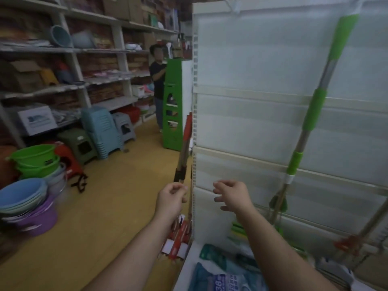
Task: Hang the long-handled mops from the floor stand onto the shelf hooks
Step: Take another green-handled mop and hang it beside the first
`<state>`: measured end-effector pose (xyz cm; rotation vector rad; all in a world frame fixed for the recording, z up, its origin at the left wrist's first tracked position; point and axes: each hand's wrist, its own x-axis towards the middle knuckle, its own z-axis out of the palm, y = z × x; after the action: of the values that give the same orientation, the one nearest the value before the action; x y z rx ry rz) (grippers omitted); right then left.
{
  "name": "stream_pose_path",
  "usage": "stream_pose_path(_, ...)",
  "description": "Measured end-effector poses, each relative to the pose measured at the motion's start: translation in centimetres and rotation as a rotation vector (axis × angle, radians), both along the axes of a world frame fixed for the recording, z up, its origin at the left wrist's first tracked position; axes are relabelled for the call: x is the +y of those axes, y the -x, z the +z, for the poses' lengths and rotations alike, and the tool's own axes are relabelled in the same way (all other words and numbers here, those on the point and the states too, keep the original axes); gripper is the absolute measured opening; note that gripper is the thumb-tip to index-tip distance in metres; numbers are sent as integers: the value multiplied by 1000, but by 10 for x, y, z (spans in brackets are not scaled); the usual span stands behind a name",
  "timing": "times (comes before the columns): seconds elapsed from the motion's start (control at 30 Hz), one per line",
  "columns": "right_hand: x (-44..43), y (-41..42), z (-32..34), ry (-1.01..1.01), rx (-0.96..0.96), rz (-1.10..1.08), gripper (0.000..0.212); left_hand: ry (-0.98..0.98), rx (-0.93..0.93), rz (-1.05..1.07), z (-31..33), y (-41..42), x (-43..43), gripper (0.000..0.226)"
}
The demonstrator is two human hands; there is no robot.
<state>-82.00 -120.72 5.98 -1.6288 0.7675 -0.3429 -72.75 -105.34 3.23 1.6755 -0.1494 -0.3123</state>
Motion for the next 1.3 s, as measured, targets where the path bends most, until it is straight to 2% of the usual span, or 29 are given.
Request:
stream_pose_path(0.2, 90, -50, -9, -41, 6, 9, 25, -35, 4, 18, -6, -44, 102, 6)
stream_pose_path(0.33, 140, -85, -14, -42, 17, 34, 19, -59, 12, 21, -6, -68, 158, 8)
stream_pose_path(0.43, 165, -112, -22, -46, 25, 43, 11, -74, 22, 50, -9, -85, 192, 6)
stream_pose_path(0.67, 194, -179, -49, -55, 34, 87, 8, -104, 65, 119, -24, -125, 240, 14)
stream_pose_path(0.77, 196, -213, -61, -59, 40, 113, 11, -112, 88, 137, -32, -150, 245, 6)
stream_pose_path(0.93, 184, -284, -83, -143, 37, 139, 14, -154, 92, 150, -42, -210, 233, 9)
stream_pose_path(1.3, 93, -441, -93, -258, 11, 70, 7, -296, 94, 98, -46, -371, 130, 7)
